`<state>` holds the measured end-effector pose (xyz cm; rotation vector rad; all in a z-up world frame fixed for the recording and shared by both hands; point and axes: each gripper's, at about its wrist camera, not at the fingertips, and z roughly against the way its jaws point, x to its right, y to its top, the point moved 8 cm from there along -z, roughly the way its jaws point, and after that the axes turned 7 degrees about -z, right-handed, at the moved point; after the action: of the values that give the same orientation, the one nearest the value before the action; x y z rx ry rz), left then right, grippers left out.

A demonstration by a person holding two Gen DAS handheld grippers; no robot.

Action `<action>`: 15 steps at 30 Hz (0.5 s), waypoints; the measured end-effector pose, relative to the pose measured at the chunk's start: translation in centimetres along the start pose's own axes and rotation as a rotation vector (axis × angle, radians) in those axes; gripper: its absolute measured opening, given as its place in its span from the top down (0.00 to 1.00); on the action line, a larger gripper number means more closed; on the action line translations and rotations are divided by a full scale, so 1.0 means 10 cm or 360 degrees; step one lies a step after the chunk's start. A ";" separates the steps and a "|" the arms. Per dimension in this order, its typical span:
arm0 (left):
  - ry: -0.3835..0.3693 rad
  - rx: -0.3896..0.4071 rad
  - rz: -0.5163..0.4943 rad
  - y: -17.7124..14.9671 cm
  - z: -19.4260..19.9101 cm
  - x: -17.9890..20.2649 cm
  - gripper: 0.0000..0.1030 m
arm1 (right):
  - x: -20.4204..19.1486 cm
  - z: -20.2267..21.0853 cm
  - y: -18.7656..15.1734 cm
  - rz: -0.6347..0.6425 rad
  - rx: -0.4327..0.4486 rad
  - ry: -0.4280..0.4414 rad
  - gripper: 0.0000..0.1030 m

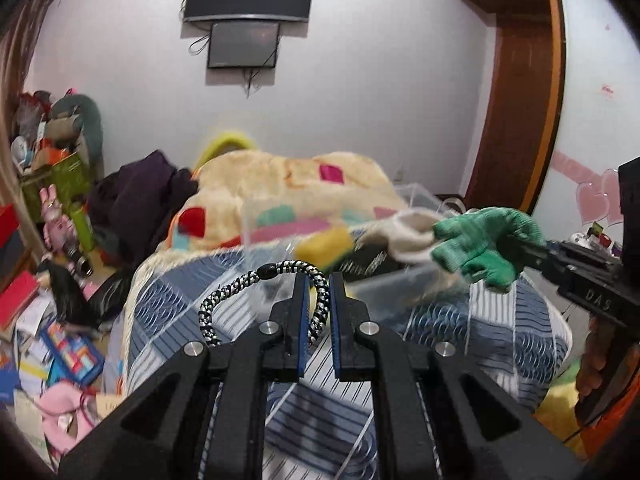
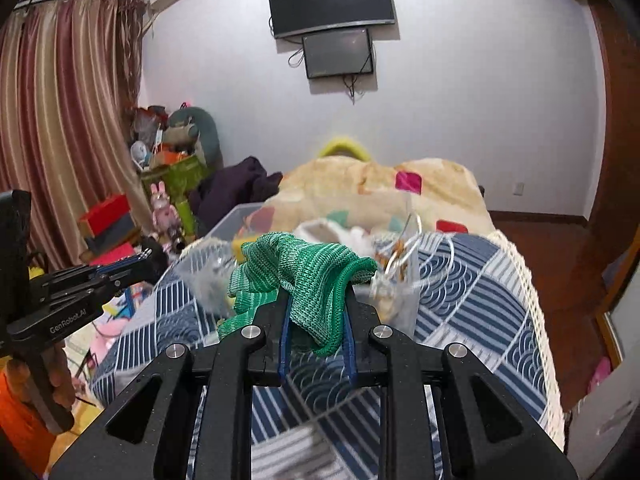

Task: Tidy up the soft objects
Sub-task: 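Drop the cord into the box with the left gripper while the right gripper drops the green glove in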

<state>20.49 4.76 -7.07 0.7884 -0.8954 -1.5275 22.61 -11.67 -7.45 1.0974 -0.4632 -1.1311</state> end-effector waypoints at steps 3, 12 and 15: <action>-0.0031 0.0022 -0.0028 0.14 -0.12 0.06 0.92 | -0.01 -0.08 0.11 0.0003 0.0024 -0.0001 0.82; -0.0146 -0.0075 -0.0019 0.27 -0.65 0.12 0.92 | -0.08 -0.55 0.14 0.0014 -0.0064 0.0013 0.82; -0.0181 -0.0138 0.0012 0.22 -0.83 0.11 0.92 | -0.11 -0.70 0.06 0.0019 -0.0122 0.0017 0.82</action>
<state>28.57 2.54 -9.19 0.6404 -0.9078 -1.6064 27.92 -7.46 -9.75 1.0321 -0.4145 -1.1233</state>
